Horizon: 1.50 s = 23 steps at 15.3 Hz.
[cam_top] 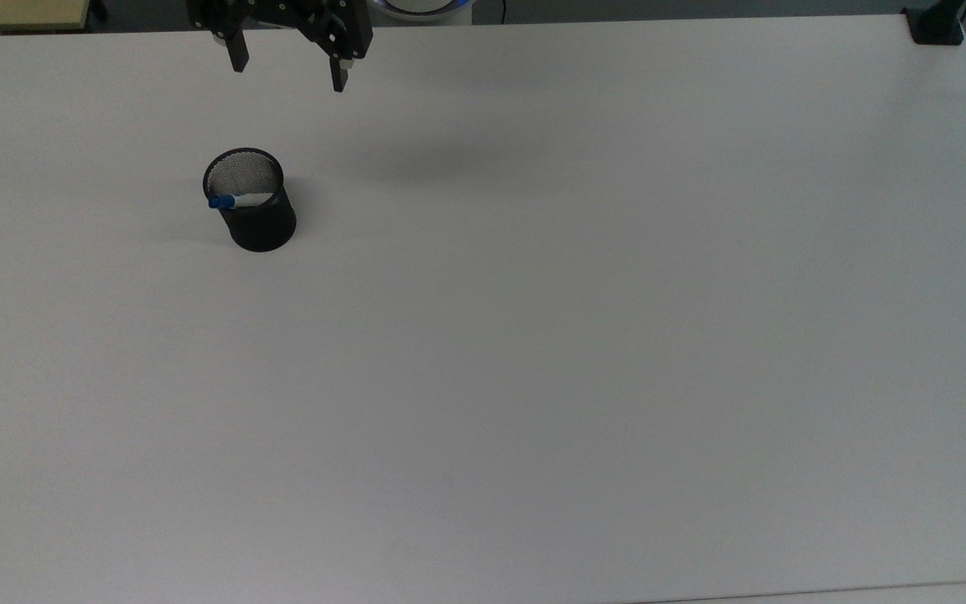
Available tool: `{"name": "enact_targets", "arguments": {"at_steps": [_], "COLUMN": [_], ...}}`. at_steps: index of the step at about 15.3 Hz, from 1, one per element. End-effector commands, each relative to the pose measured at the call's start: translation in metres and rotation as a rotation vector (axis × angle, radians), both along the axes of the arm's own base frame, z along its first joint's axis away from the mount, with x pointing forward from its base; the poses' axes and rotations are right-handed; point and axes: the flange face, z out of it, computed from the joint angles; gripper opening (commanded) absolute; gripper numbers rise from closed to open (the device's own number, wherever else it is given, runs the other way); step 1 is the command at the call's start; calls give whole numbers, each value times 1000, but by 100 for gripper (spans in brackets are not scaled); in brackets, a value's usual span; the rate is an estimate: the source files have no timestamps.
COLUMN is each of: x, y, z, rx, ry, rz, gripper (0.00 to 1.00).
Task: Remove the marker
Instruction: 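Move the open gripper over the mesh cup and lower onto the marker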
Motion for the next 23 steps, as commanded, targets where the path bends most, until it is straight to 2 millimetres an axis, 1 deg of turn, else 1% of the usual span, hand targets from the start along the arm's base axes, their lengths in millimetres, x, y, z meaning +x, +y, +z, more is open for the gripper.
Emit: {"name": "enact_targets", "arguments": {"at_steps": [1, 3, 4, 6, 8, 9, 10, 11, 14, 15, 16, 17, 19, 20, 23], "x": [-4, -5, -5, -9, -12, -12, -13, -13, -12, -7, -2, 0, 1, 5, 7], "y": [-19, -39, -47, -64, -81, -86, -96, -102, -106, -104, -103, -102, -101, -99, -97], "z": [2, -12, -17, -36, -46, -51, -60, -76, -131, -151, -162, -164, -167, -171, -173], "rx": [-79, -142, -152, -152, -199, -209, -208, -210, -213, -206, -198, -195, -172, -142, -133], "ry": [41, 91, 107, 147, 165, 155, 147, 123, 0, -6, -14, -27, -31, -48, -60], "rz": [113, 259, 300, 287, 276, 272, 256, 223, 118, 89, 64, 48, 28, 8, 3], "gripper": [100, 100, 100, 100, 100, 100, 100, 100, 99, 100, 100, 96, 83, 83, 70]}}
